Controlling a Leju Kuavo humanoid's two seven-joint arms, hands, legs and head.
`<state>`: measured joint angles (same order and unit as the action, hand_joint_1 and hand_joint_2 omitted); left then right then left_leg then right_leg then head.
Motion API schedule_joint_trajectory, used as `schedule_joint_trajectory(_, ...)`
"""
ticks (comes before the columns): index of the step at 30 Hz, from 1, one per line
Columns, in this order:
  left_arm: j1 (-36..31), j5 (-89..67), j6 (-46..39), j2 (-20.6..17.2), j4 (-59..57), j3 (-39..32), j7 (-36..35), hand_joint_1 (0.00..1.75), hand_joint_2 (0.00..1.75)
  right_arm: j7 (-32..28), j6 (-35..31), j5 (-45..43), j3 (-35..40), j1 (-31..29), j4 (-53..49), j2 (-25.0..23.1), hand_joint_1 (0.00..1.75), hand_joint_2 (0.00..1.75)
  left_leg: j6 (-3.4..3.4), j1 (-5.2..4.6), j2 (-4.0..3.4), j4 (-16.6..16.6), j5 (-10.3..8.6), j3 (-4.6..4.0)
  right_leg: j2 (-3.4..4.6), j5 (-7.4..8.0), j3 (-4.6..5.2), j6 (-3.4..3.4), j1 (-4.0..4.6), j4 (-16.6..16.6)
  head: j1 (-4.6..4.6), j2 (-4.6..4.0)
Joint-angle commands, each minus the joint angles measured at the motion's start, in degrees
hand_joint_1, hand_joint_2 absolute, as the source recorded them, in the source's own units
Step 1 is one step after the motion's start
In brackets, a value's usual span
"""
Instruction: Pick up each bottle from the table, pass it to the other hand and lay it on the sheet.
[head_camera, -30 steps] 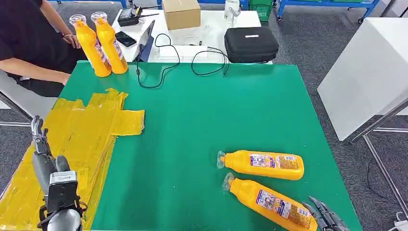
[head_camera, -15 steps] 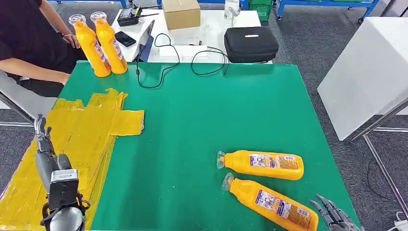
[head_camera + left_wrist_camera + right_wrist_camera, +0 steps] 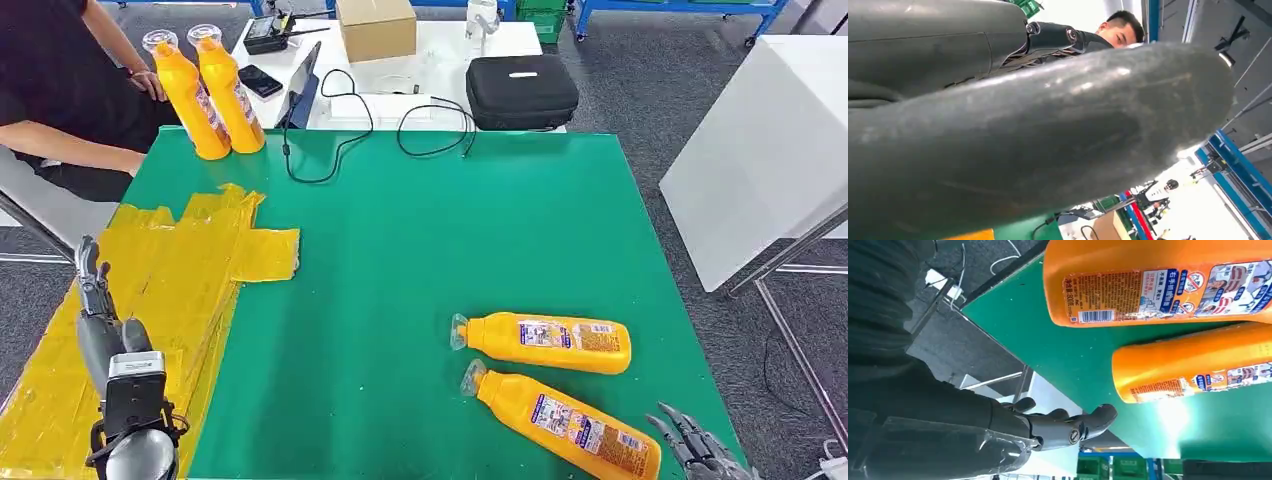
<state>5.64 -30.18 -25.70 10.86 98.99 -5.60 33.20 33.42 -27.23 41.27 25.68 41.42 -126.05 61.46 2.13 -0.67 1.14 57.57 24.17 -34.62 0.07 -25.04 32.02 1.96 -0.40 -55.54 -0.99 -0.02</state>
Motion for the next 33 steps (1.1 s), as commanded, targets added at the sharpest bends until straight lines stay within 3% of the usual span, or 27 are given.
schedule_joint_trajectory(1,-1.62,0.14,0.12,-0.92,-2.99,0.58,-0.15,0.0,0.0,-0.24,0.22,-0.19,-0.77,0.23,2.18,-2.25,0.0,1.75,-0.1,0.03,0.03,-0.05,0.0,0.09,-0.09,-0.02,-0.14,-0.03,0.03,0.08,-0.02,0.0)
schedule_joint_trajectory(33,-1.62,0.14,0.12,-0.92,-2.99,0.58,-0.15,0.0,0.0,-0.24,0.22,-0.19,-0.77,0.23,2.18,-2.25,0.0,1.75,-0.16,0.07,0.03,-0.04,0.03,0.16,-0.12,-0.05,-0.24,-0.05,0.07,0.1,0.0,0.0)
